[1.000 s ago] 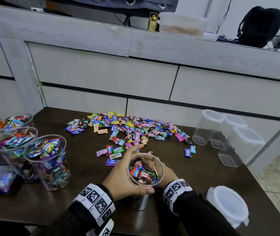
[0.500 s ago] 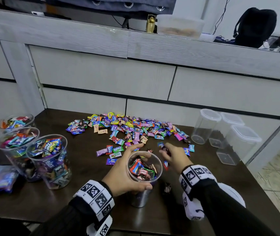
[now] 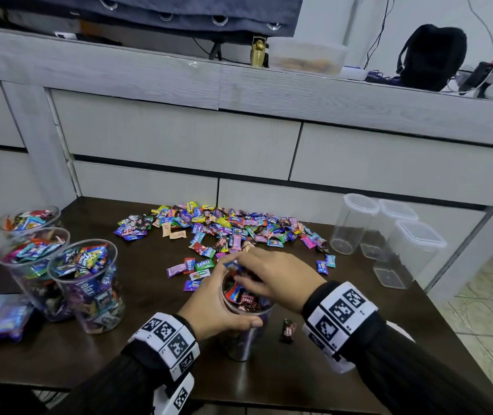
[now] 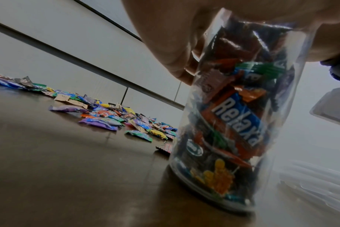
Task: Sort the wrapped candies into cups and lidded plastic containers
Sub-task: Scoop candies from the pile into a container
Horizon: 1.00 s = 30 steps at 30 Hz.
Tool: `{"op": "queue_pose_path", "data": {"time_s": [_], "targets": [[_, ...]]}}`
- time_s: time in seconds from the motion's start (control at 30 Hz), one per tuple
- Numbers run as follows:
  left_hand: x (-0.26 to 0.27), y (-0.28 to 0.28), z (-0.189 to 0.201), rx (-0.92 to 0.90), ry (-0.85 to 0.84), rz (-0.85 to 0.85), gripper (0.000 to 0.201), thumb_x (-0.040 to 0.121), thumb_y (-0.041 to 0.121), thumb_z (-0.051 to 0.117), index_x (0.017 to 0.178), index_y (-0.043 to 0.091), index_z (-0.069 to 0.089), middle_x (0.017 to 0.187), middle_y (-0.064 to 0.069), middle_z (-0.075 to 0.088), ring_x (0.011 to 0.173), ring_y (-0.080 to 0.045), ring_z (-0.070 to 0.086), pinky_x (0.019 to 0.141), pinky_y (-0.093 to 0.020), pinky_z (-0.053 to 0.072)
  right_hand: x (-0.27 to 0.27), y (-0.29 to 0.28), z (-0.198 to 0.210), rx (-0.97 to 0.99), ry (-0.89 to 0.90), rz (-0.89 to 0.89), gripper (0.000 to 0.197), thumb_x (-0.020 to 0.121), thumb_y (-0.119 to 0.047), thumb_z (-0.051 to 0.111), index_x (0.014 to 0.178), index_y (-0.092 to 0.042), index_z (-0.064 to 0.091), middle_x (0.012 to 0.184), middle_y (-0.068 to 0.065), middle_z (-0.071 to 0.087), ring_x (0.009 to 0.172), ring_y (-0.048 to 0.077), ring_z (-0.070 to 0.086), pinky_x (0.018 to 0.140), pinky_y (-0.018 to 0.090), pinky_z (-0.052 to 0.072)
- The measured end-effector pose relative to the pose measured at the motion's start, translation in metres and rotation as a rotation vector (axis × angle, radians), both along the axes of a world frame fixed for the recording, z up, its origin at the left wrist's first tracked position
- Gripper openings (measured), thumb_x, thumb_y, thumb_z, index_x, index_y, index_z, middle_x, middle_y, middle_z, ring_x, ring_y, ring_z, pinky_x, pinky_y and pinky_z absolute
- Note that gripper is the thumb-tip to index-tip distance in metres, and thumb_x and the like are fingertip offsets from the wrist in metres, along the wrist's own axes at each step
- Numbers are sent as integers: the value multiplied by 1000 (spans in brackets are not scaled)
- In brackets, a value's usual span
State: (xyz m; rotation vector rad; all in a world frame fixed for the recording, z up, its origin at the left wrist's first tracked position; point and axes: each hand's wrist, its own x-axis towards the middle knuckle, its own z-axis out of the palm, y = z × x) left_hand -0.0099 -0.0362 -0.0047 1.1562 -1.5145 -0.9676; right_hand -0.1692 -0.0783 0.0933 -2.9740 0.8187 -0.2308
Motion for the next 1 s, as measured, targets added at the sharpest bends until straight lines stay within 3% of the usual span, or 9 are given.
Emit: {"op": "queue_pose_path", "data": {"time_s": [0.1,0.23,0.33,0.4,0.53,0.67,0.77,0.9,1.0], "targets": [[2,-1,0,-20,-29,-18,108,49,42,96,137,50,35,130,15,59,125,-8,56,106,-39,45,-2,3,1,-104,91,18,34,96,-39,45,120,-18,55,118,4,55,96,26,58,70,38,46],[3,0,3,-19,-58,-28,106,49,42,95,135,55,33,129,20,58,122,-2,56,105,-32,45,-2,1,7,-36,63,71,36,83,-40,61,111,-18,62,107,4,59,84,24,59,62,29,40],[2,1,4,-15,-51,-24,106,49,40,95,134,55,34,128,20,59,123,-1,54,106,-31,43,-2,-1,12,32,56,61,41,76,-44,67,107,-17,63,97,-1,56,78,17,53,68,31,47],[2,1,4,-10,-49,-24,104,49,40,94,131,59,34,127,23,59,123,1,54,106,-28,42,-5,-4,16,72,17,53,42,74,-44,71,104,-16,62,91,-2,54,76,12,45,71,30,45],[2,3,6,13,-33,-28,102,48,39,94,127,63,35,125,26,59,123,1,54,106,-29,42,-8,-6,17,138,-25,33,46,72,-48,73,109,-23,61,96,-4,59,80,8,46,70,23,38],[1,3,6,28,6,-40,105,49,32,94,135,45,36,129,14,60,123,-5,56,108,-37,44,-5,-8,19,234,-19,23,56,67,-48,80,112,-22,60,105,-4,63,89,7,51,77,23,40],[0,3,5,31,-4,-21,105,48,33,94,134,46,35,126,23,60,122,-1,56,106,-30,45,-7,-13,25,299,-37,-28,60,61,-45,85,112,-24,60,107,-4,66,96,9,57,81,23,43],[1,4,5,34,-7,-22,104,48,34,94,132,52,35,128,21,59,124,-5,56,108,-37,44,-10,-13,28,374,-106,-69,38,72,-34,81,102,-20,63,98,-2,66,81,5,57,67,20,44],[0,3,5,24,11,-7,106,49,31,94,138,34,37,130,8,61,125,-12,56,108,-45,43,-5,-6,25,354,-191,-54,15,80,-19,69,95,-16,67,90,-4,65,78,7,55,69,16,39]]}}
